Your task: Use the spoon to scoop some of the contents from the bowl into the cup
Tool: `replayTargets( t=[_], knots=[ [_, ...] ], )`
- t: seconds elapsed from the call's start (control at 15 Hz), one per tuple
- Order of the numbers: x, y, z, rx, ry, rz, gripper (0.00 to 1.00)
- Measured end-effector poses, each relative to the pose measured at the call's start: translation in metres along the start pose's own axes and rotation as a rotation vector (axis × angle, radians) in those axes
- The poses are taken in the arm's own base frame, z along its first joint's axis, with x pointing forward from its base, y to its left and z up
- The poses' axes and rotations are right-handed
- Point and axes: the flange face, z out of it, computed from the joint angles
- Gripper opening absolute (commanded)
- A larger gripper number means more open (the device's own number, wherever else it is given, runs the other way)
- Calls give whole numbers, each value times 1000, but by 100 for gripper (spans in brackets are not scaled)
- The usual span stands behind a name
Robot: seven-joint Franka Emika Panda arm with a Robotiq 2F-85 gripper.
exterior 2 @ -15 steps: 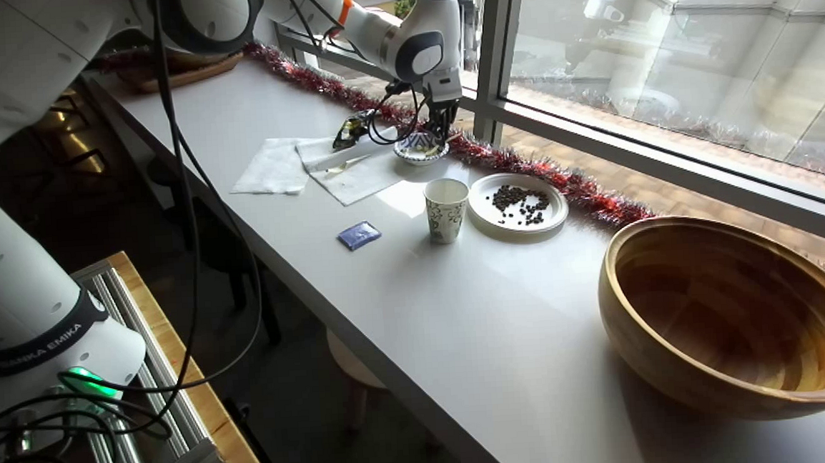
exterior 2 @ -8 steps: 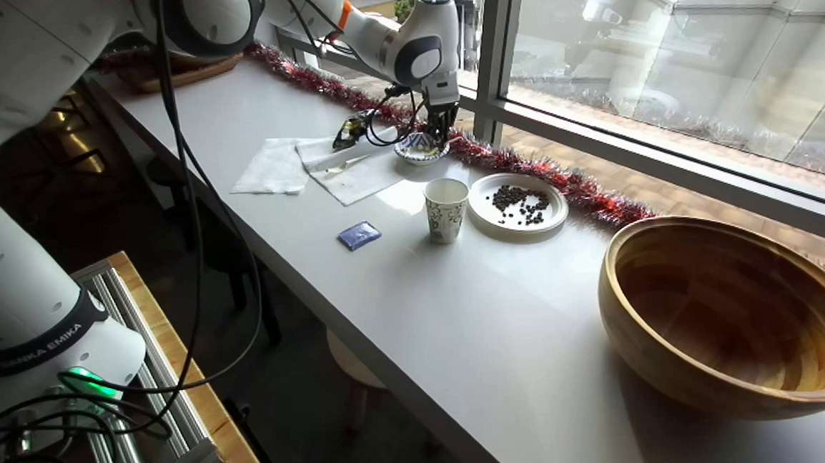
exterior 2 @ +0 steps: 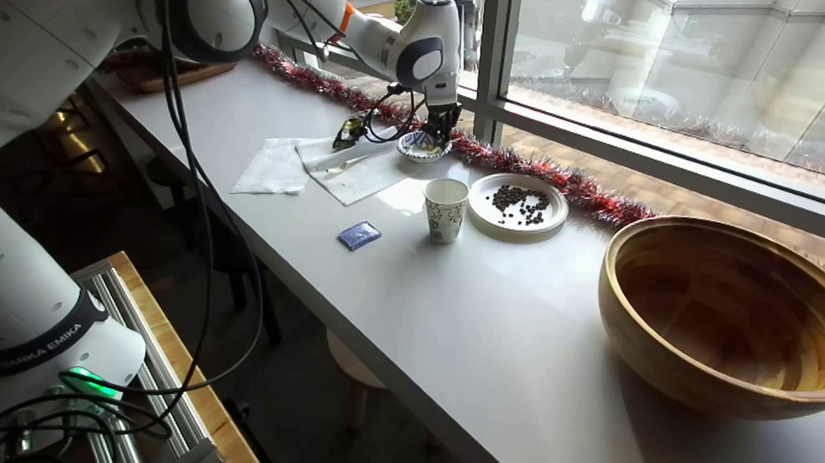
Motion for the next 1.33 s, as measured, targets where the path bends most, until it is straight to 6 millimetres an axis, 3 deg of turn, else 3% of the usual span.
replayTargets(
  t=[0.6, 1.33],
  knots=[
    [-2, -3, 5, 4, -17, 173, 3],
    [5, 10, 0, -168, -40, 117, 3]
  ],
)
